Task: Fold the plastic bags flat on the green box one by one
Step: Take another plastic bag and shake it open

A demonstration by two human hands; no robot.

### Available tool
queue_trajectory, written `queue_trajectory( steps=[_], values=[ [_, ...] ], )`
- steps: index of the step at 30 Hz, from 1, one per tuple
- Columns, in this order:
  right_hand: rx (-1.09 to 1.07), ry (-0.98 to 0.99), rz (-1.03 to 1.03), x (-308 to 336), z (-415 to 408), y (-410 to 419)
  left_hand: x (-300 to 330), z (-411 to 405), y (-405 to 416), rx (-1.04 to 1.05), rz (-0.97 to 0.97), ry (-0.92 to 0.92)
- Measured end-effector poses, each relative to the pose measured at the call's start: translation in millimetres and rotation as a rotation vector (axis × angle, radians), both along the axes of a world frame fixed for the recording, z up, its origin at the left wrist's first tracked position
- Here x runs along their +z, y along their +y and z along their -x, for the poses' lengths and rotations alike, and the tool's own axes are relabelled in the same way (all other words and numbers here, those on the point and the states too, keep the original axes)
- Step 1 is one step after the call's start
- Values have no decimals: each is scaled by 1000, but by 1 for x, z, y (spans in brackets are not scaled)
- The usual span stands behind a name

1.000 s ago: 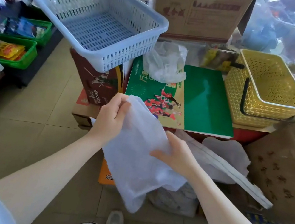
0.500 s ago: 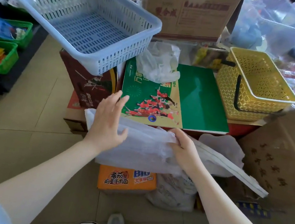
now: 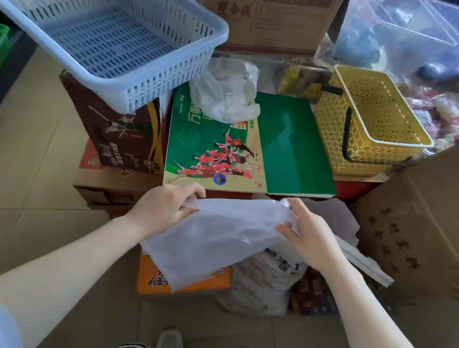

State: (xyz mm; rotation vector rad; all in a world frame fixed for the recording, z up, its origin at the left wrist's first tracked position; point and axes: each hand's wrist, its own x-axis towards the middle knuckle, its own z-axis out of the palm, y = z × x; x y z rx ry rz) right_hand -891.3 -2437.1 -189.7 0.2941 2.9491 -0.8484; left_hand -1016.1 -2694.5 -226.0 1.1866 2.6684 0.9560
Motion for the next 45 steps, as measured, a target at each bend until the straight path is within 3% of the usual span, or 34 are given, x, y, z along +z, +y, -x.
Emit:
queue_trajectory(
  steps=[1,3,5,8,15,20,24,29,34,38,43,45],
  values=[
    [26,-53,-220,-5,-4,8,-1,2,0,-5,1,32],
    [43,-188,-432,-13,-10,12,0,4,1,-35,-10,71],
    [45,-219,-378,-16,-11,3,2,4,4,-74,-12,92],
    [93,-48,-148,-5,-2,-24,7,3,8,-145,33,134],
    [274,18,-186,-7,20,-32,27,7,10,-192,-80,116],
    [119,44,-193,-3,10,-7,17,12,-4,-346,81,240],
    [-103,91,-12,-5,3,-2,6,15,-12,-275,165,294],
    [-106,68,240,6,6,-33,19,-9,25,-307,56,79],
    [-148,32,464,16,10,-40,22,-30,59,-356,-97,144],
    [-246,56,656,18,8,-32,10,-32,66,-287,-111,26],
    [-247,-204,684,13,-12,-2,11,-26,59,-182,-178,-110],
    [-251,-305,857,6,-23,8,15,-22,55,-167,-190,-127]
  ],
)
